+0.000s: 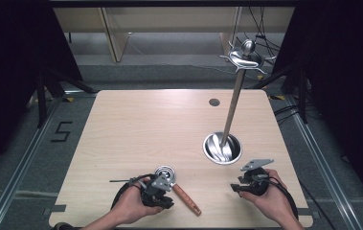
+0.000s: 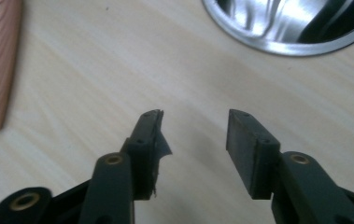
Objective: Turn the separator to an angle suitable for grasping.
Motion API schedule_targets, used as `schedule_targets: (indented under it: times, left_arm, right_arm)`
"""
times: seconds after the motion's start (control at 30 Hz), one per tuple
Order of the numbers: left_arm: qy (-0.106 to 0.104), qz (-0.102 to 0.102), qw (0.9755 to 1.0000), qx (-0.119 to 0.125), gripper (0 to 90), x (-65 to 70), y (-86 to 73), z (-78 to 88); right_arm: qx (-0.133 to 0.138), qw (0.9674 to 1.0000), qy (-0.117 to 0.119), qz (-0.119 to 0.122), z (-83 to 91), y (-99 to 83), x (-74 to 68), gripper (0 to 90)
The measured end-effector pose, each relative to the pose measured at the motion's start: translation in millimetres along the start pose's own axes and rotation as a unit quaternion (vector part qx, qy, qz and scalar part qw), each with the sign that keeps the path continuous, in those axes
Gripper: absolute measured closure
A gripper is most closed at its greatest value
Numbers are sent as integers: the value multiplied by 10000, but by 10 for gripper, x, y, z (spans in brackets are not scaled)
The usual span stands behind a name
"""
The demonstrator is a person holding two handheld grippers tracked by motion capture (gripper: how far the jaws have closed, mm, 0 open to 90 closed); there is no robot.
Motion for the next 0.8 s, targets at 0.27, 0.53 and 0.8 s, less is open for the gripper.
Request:
schedule_targets:
  times: [0.27, 0.53, 0.8]
  left_arm:
    - [-247, -668, 9954, -648, 893, 87, 253, -203]
    - [-205, -762, 9933, -839, 893, -16, 487, -375]
    - [-15, -580, 9950, -815, 893, -216, 658, -499]
  right_arm:
    - [52, 9999, 44, -126, -15, 40, 1, 523]
    - [78, 10000, -39, 19, 13, 38, 76, 522]
    - [233, 9989, -34, -394, 34, 54, 83, 516]
Point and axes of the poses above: each handheld gripper's, and its own axes: z roughly backward along the jaws, y roughly out of its top, x roughly to its right, the point moved 1 cm from there along -z, roughly forward along the jaws, and after that the axes turned 14 degrees about -z, right-handed, at the moved point
